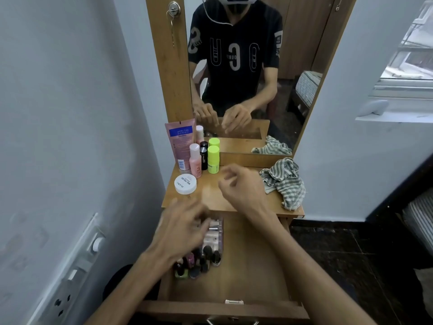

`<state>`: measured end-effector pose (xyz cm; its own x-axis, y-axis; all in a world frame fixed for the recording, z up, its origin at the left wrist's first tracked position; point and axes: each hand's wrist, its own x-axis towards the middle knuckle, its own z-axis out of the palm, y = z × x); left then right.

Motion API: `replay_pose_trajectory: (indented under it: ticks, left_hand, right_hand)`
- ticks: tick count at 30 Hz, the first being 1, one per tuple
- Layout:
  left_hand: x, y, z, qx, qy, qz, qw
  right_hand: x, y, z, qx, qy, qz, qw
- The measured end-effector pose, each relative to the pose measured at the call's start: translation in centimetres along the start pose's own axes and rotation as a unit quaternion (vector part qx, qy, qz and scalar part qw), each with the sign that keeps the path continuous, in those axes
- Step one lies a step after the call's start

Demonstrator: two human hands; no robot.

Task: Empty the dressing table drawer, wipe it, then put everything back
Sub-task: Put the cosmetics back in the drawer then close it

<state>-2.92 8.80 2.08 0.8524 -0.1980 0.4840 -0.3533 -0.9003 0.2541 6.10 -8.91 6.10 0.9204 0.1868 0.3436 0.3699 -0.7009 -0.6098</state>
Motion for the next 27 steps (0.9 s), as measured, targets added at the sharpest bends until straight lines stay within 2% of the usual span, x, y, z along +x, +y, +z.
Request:
replay_pose_trajectory:
  ticks: [2,4,9,14,19,24,27]
  left_hand:
    - [3.8,-0.5,-1.5,0.007,0.066,-0.070,0.995]
    - [7.5,-1.2,-2.4,0.033,0.091,-0.099,0.990]
    - [13.0,-2.1,-2.1,0.113,0.046,-0.133,0.984]
    - [13.1,-2.6,-1.3,0.125,0.057,-0.118,0.983]
    - [12.1,-2.4,-0.8,0.081,0.077,-0.086,0.990]
    - [11.5,-2.1,-0.7,0.077,0.070,-0.081,0.991]
    - [11.2,-1.7,-0.9,0.070,0.065,-0.070,0.993]
  right_hand:
    - [2.9,-0.9,0.4,-0.019,0.035,0.003,0.999]
    - [5.2,-1.5,1.1,-0.057,0.039,-0.003,0.998]
    - [7.9,-1.7,3.2,-0.093,0.022,0.006,0.995]
    - [8.2,-1.1,3.9,-0.099,0.053,0.000,0.994]
    - [7.1,-0.1,3.4,-0.066,0.070,-0.007,0.995]
    - [3.8,0.9,1.5,-0.026,0.100,-0.002,0.995]
    - [1.3,1.7,-0.1,0.002,0.090,0.006,0.996]
